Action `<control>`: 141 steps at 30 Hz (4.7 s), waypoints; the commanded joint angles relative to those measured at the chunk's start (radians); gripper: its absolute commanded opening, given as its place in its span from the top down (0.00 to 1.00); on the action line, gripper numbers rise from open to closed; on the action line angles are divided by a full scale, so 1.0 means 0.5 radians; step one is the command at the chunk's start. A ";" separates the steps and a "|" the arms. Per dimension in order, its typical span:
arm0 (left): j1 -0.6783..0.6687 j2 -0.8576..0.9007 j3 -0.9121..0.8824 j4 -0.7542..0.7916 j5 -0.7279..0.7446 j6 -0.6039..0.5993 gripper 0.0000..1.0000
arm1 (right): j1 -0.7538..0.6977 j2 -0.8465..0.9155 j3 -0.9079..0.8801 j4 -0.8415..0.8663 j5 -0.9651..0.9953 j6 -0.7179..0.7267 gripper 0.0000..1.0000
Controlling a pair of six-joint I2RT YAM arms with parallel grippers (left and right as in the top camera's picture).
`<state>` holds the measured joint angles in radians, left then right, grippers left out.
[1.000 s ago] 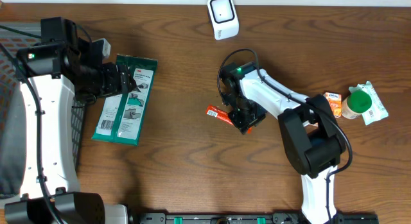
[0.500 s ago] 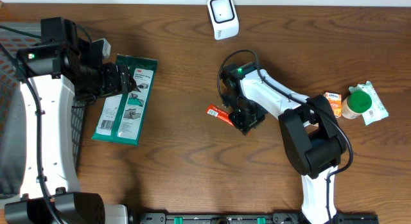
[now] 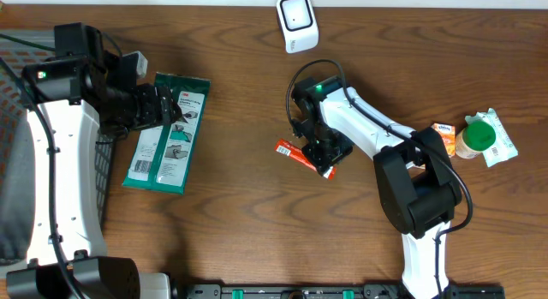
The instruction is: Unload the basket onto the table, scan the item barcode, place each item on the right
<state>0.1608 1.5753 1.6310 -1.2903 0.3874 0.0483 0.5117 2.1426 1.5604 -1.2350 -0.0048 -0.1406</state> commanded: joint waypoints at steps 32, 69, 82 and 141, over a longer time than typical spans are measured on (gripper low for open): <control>0.001 -0.027 -0.001 -0.007 0.010 -0.010 0.13 | -0.049 0.012 -0.052 0.153 -0.025 -0.029 0.63; 0.001 -0.027 -0.001 -0.007 0.010 -0.011 0.13 | -0.063 0.012 -0.040 0.231 -0.121 -0.050 0.67; 0.001 -0.027 -0.001 -0.007 0.011 -0.011 0.13 | -0.063 0.012 -0.298 0.493 -0.142 -0.050 0.71; 0.001 -0.027 -0.001 -0.007 0.011 -0.011 0.13 | 0.479 -0.320 -0.773 0.521 1.877 1.055 0.99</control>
<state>0.1608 1.5753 1.6310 -1.2903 0.3874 0.0483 0.7330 1.9812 1.1824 -0.9745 0.9463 0.3828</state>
